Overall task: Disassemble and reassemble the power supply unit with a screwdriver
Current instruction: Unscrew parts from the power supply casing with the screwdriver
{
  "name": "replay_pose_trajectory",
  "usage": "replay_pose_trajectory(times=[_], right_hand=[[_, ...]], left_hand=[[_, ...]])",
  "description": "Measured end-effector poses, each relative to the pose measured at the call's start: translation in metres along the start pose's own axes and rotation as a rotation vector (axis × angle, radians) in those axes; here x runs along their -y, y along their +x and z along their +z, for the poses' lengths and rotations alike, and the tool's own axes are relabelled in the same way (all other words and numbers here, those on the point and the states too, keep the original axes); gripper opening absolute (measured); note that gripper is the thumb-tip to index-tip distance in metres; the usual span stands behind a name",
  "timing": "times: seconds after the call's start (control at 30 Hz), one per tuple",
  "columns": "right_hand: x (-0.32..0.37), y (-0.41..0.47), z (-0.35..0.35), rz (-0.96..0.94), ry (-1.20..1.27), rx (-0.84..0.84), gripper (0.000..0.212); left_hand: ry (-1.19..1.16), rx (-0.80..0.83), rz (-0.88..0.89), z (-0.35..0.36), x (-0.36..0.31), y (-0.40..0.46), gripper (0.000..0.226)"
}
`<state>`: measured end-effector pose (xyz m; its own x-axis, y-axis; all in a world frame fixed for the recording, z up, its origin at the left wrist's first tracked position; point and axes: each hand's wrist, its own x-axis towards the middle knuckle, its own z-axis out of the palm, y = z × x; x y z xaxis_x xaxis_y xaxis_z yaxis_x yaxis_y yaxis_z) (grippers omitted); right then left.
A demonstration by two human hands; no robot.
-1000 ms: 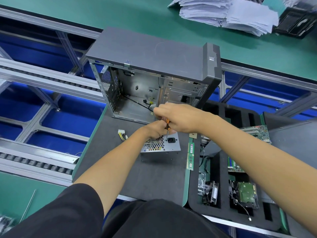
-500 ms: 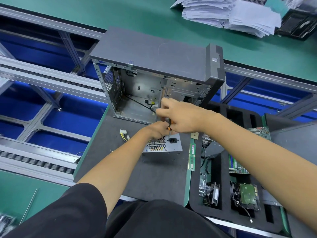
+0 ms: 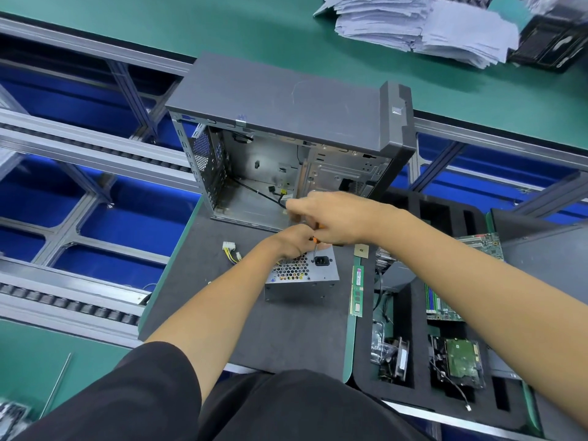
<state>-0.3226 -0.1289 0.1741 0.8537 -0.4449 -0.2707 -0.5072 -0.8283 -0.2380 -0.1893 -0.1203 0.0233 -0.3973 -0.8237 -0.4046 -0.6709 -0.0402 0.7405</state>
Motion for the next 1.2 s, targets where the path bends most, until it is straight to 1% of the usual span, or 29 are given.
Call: replay_pose_trajectory(times=[0.03, 0.07, 0.13, 0.2, 0.27, 0.3, 0.4, 0.43, 0.47, 0.53, 0.6, 0.73, 0.8, 0.83, 0.9, 0.93, 1.0, 1.03, 1.13, 1.17, 1.2], right_hand=[[-0.001, 0.001, -0.001, -0.001, -0.097, -0.023, 0.035], [-0.002, 0.002, -0.001, -0.001, -0.170, -0.031, 0.031], [-0.002, 0.001, 0.000, -0.008, -0.185, -0.015, 0.027], [-0.001, -0.001, 0.000, -0.011, -0.092, -0.011, 0.033], [0.000, -0.002, -0.003, 0.000, -0.040, 0.001, 0.035], [-0.001, -0.003, -0.004, 0.000, -0.069, 0.005, 0.031], [-0.004, -0.003, -0.005, -0.024, -0.287, -0.014, 0.022], [-0.004, -0.003, -0.004, -0.021, -0.294, 0.000, 0.021], [-0.003, -0.005, -0.003, -0.018, -0.250, 0.016, 0.022], [0.001, -0.006, -0.003, -0.007, -0.093, 0.028, 0.030], [0.003, -0.007, -0.003, -0.014, -0.042, 0.024, 0.031], [0.001, -0.006, -0.002, -0.034, -0.220, -0.008, 0.019], [-0.001, -0.006, 0.001, -0.033, -0.273, -0.012, 0.016], [-0.001, -0.007, 0.002, -0.039, -0.235, -0.023, 0.015], [-0.001, -0.006, 0.002, -0.045, -0.101, -0.026, 0.023], [0.000, -0.005, 0.001, -0.043, -0.038, -0.016, 0.027], [-0.001, -0.004, -0.002, -0.038, 0.044, -0.004, 0.027], [-0.003, -0.004, -0.002, -0.032, 0.022, -0.010, 0.025], [-0.008, -0.003, -0.002, 0.005, -0.252, -0.048, 0.020], [-0.010, -0.003, 0.000, 0.019, -0.273, -0.054, 0.019], [-0.011, -0.003, 0.001, 0.020, -0.222, -0.050, 0.021]], left_hand=[[-0.037, 0.009, 0.003, 0.000, 0.000, -0.001, 0.045], [-0.048, 0.018, -0.002, 0.000, -0.001, -0.001, 0.050], [0.003, 0.031, -0.030, 0.001, 0.000, 0.003, 0.046], [0.037, 0.012, -0.068, 0.002, 0.003, 0.007, 0.036], [0.019, 0.008, -0.043, 0.002, 0.003, 0.007, 0.038], [0.012, 0.022, -0.030, 0.002, 0.004, 0.007, 0.038], [0.001, 0.047, -0.012, 0.002, 0.002, 0.004, 0.037], [0.003, 0.038, -0.012, 0.002, 0.003, 0.005, 0.039], [0.020, 0.028, -0.010, 0.002, 0.002, 0.005, 0.039], [0.052, 0.014, -0.002, 0.002, 0.003, 0.007, 0.032], [0.048, 0.006, 0.017, 0.002, 0.003, 0.006, 0.033], [0.002, -0.012, 0.023, 0.003, 0.002, 0.003, 0.050], [0.007, -0.007, 0.040, 0.002, 0.002, 0.004, 0.046], [0.022, -0.005, 0.041, 0.002, 0.003, 0.005, 0.040], [0.056, -0.015, 0.022, 0.002, 0.004, 0.007, 0.029], [0.050, -0.015, 0.013, 0.003, 0.005, 0.007, 0.032], [0.015, -0.004, 0.010, 0.002, 0.006, 0.009, 0.043], [0.001, 0.013, 0.012, 0.003, 0.008, 0.010, 0.043], [-0.024, 0.048, 0.024, 0.002, 0.010, 0.012, 0.033], [-0.019, 0.045, 0.022, 0.002, 0.011, 0.013, 0.033], [-0.011, 0.035, 0.016, 0.002, 0.012, 0.015, 0.034]])
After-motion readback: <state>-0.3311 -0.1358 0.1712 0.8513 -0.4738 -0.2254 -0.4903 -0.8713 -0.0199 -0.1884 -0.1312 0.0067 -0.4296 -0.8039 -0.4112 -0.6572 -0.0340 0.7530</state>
